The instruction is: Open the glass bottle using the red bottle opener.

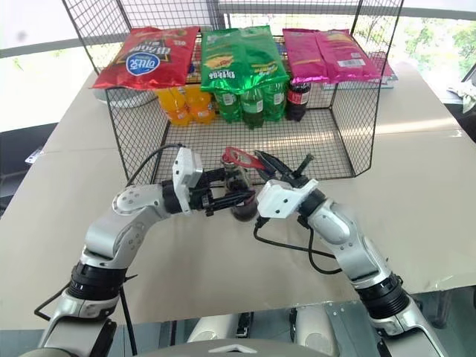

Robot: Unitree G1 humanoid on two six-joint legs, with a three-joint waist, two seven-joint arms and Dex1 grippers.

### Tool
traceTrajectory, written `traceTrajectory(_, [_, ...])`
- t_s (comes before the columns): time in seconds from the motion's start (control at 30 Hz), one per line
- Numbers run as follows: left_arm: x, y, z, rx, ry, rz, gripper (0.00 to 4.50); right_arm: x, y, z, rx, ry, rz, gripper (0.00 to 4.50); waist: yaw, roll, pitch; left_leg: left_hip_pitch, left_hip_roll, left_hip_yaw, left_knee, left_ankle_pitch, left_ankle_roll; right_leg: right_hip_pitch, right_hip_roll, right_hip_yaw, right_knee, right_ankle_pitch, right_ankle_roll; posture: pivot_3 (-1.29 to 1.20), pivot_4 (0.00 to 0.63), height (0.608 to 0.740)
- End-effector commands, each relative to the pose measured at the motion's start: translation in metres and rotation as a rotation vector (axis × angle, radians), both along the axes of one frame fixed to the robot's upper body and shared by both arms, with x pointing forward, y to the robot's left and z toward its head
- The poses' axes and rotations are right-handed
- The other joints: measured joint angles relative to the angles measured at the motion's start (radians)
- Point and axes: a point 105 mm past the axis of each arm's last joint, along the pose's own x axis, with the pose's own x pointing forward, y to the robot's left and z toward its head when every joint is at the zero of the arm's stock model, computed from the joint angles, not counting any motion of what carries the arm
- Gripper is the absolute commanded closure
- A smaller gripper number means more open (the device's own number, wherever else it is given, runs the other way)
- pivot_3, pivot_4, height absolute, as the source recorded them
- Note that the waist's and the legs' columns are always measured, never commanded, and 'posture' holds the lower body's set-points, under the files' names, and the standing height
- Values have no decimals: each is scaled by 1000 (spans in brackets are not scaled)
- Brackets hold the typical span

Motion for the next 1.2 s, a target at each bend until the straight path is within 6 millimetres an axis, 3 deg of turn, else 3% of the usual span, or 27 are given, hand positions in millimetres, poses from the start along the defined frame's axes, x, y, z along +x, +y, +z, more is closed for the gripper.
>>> traceTrajectory(0.03, [-10,-3,10,-16,-43,-41,2133,-7,6,-26,-110,22,30,4500,-1,0,0,0,0,0,0,0,0,0,0,0,0,0,0,0,150,740])
traceTrajectory(0.4, [-7,-13,14,-32,-39,-40,2133,-3,15,-32,-152,-84,-7,4500,0,0,-2,1,0,1,0,0,0,0,0,1,2,0,0,0,150,740])
traceTrajectory(0.67, [-7,-11,12,-26,-32,-49,2133,3,20,-49,-191,-95,-49,4500,0,0,-4,3,0,2,0,0,0,0,0,3,3,0,0,0,150,740])
traceTrajectory(1.2, [-7,-6,1,-5,-24,-48,2133,13,-13,-15,-525,-176,6,4500,0,-1,-5,11,1,9,-3,0,1,3,0,9,6,0,0,0,150,740])
